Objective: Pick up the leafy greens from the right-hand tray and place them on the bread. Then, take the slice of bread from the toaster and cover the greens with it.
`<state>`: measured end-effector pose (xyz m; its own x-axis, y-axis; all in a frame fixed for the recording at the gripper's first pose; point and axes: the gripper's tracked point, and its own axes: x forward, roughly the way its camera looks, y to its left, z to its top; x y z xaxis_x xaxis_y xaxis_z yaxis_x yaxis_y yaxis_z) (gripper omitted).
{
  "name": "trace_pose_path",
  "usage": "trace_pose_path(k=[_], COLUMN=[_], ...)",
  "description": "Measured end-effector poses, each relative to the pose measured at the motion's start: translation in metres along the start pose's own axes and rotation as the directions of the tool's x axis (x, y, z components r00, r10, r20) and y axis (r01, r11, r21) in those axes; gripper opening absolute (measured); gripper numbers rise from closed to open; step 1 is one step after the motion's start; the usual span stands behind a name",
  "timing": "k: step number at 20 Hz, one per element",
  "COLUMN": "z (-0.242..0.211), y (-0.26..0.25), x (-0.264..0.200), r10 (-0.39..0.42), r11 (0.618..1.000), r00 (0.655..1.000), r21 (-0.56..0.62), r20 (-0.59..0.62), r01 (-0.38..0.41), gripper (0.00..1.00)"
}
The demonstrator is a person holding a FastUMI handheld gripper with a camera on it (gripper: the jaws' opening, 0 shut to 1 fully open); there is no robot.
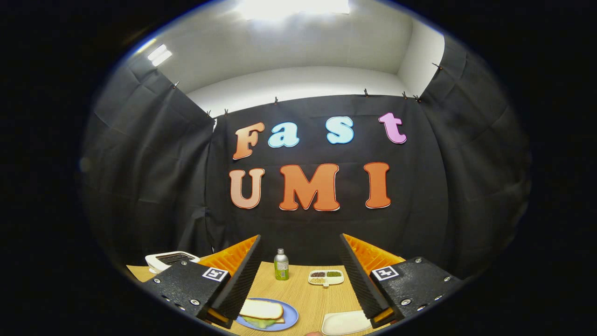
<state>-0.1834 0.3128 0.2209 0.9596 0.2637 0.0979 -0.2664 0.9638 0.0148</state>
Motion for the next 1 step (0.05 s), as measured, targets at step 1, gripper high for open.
trace_pose_path(k=[1], z=[0.0004], y=[0.0002], x=[-0.0001], r10=[0.0], r11=[1.0], r00=[1.0], r21=[0.006], r20=[0.0], r01=[0.0], gripper=[0.96])
